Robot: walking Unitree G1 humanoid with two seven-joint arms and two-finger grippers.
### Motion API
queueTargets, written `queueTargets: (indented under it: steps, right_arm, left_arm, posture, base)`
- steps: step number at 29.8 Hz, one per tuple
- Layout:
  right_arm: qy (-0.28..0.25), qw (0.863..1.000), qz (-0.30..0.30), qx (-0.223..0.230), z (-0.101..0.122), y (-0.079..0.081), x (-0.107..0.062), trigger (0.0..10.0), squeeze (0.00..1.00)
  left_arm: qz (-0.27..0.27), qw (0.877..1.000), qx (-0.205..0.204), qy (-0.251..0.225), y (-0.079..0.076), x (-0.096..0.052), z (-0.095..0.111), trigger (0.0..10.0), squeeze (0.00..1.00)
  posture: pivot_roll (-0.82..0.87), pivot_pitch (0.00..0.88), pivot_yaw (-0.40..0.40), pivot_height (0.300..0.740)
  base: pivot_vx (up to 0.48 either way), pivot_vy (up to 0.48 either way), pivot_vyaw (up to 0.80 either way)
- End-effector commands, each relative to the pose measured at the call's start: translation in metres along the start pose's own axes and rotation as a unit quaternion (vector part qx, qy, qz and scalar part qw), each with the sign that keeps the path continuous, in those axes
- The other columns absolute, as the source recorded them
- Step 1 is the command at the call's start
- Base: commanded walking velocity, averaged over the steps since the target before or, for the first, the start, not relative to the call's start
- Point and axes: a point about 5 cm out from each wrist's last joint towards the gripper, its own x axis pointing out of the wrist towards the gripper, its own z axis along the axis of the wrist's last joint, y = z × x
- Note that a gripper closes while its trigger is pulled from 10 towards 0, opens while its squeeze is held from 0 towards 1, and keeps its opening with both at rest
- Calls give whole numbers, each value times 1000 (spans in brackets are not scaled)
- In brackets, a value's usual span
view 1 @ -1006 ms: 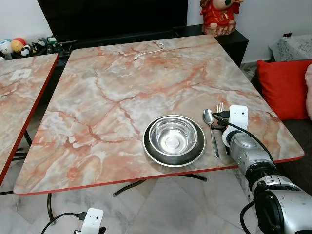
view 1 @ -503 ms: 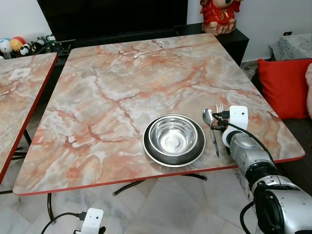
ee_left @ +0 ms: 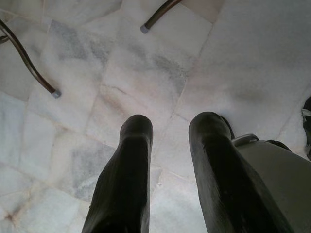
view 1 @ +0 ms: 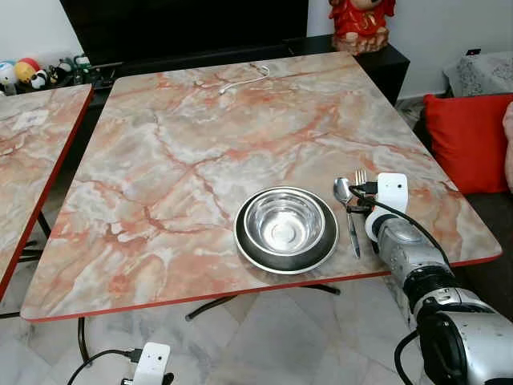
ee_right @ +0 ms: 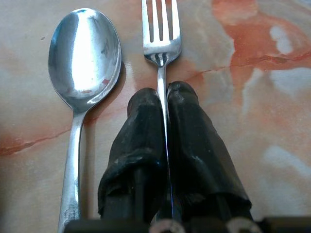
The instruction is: Setting the table
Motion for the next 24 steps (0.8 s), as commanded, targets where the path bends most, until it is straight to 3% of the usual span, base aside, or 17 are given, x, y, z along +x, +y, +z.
queueTargets:
  steps: [1,2,3,4,5,12,13,14,15,16,17,20,21,24]
  right_arm:
    - [9,1000,1,-2,-4,1,0,10000,800]
    - [8,1000,1,-1,-4,1,0,10000,765]
    - [8,1000,0,0,-5,1,0,10000,573]
    - [7,1000,0,-1,-5,1,0,10000,247]
    - [6,1000,0,-2,-4,1,0,10000,0]
    - [2,1000,1,0,-4,2,0,10000,0]
    - [2,1000,1,1,-4,2,0,10000,31]
    - [2,1000,1,1,-5,3,0,10000,165]
    - [2,1000,2,2,-5,3,0,10000,447]
    - [2,1000,2,2,-5,3,0,10000,851]
    - [3,1000,3,2,-5,3,0,10000,980]
    - [4,1000,3,1,-6,3,0,10000,937]
    - [5,1000,3,-1,-6,3,0,10000,0]
    - [5,1000,3,-4,-6,3,0,10000,0]
  left_arm:
    - [2,1000,2,15,3,-2,-8,10000,0]
    - [2,1000,2,15,3,-2,-8,10000,0]
    - [1,1000,3,15,3,-2,-8,10000,0]
    - [1,1000,3,16,3,-2,-8,10000,0]
    - [1,1000,3,16,3,-2,-8,10000,0]
    - [-1,1000,5,16,2,-2,-8,10000,0]
    - [-1,1000,5,16,2,-2,-8,10000,0]
    - [-2,1000,6,16,2,-2,-8,10000,0]
    - [-2,1000,6,16,2,-2,-8,10000,0]
    - [-2,1000,7,16,2,-2,-8,10000,0]
    - [-2,1000,7,16,2,-2,-8,10000,0]
    - [-2,1000,7,16,2,-2,-8,10000,0]
    - [-2,1000,7,16,3,-2,-8,10000,0]
    - [-2,1000,7,16,3,-2,-8,10000,0]
  posture:
    - [-104,96,85,740]
    - [-106,84,86,740]
    - [-106,83,86,740]
    - [-107,78,86,740]
    - [-107,78,86,740]
    - [-107,70,87,740]
    - [-107,70,87,740]
    - [-109,68,88,740]
    - [-110,68,88,740]
    - [-110,66,88,740]
    - [-109,66,88,740]
    - [-109,66,88,740]
    - [-108,68,88,740]
    - [-107,68,87,740]
  base:
    - [0,0,0]
    - [0,0,0]
    - [0,0,0]
    - [0,0,0]
    - [0,0,0]
    - [0,0,0]
    - [0,0,0]
    - [0,0,0]
    - [0,0,0]
    - [0,0,0]
    - [0,0,0]
    - [0,0,0]
    - [0,0,0]
    - [0,0,0]
